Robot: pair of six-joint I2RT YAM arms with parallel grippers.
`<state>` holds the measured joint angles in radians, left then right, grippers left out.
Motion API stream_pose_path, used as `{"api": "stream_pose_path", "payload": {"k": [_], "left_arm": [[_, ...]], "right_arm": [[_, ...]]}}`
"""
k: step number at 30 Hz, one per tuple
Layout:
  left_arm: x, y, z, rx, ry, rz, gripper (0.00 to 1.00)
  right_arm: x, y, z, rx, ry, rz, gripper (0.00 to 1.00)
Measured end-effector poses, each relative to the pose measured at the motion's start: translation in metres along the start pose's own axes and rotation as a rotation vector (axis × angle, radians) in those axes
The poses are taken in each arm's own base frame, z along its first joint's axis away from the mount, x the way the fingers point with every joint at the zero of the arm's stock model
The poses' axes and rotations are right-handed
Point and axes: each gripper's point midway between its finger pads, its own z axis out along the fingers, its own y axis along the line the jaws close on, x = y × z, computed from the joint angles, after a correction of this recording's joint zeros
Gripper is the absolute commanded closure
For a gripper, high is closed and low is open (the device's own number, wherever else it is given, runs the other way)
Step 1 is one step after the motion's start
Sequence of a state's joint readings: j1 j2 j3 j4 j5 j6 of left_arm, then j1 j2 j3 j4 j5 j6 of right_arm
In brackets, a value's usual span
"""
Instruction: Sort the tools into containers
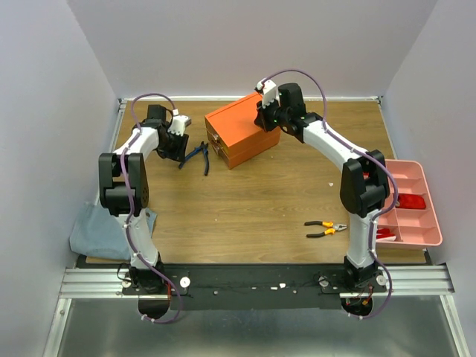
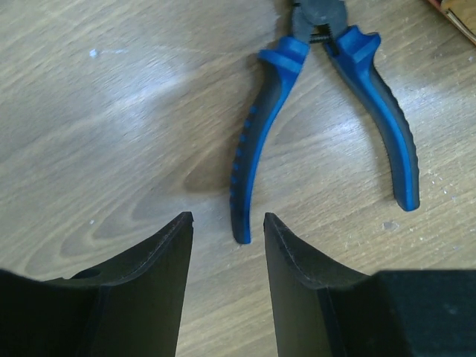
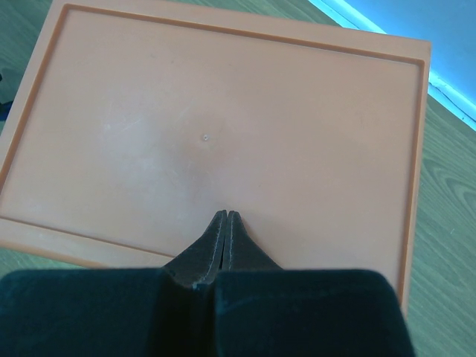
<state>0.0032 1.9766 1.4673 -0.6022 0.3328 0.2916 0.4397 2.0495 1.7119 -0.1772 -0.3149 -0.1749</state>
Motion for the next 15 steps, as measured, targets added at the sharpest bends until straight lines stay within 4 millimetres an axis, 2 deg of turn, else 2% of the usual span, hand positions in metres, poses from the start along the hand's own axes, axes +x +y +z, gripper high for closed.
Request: {"api": "stream_pose_path", "payload": {"k": [4,6,7,8,10,11,15], "left_arm": [[0.001,-0.008,0.011,-0.008,0.025,0.048,0.49],[0.004,-0.011,0.019,-0.005,0.042,0.060,0.56],[0.005,-0.013,0.023,-0.003,0.051,0.063,0.61],[0.005,-0.014,0.027,-0.006,0.058,0.070,0.72],[0.003,-0.013,0.027,-0.013,0.055,0.072,0.81],[0.003,-0.012,0.027,-0.017,0.056,0.074,0.89],[0.006,-0.007,0.026,-0.026,0.064,0.067,0.99]], "right_arm": [[0.000,0.000,0.000,0.000,0.000,-0.002,0.99],[0.000,0.000,0.000,0.000,0.000,-0.002,0.99],[0.000,0.000,0.000,0.000,0.000,-0.002,0.99],[0.001,0.000,0.000,0.001,0.001,-0.002,0.99],[0.001,0.000,-0.001,0.003,0.002,-0.003,0.99],[0.001,-0.001,-0.001,0.004,0.002,-0.004,0.99],[0.001,-0.001,-0.001,0.007,0.002,-0.009,0.99]]}}
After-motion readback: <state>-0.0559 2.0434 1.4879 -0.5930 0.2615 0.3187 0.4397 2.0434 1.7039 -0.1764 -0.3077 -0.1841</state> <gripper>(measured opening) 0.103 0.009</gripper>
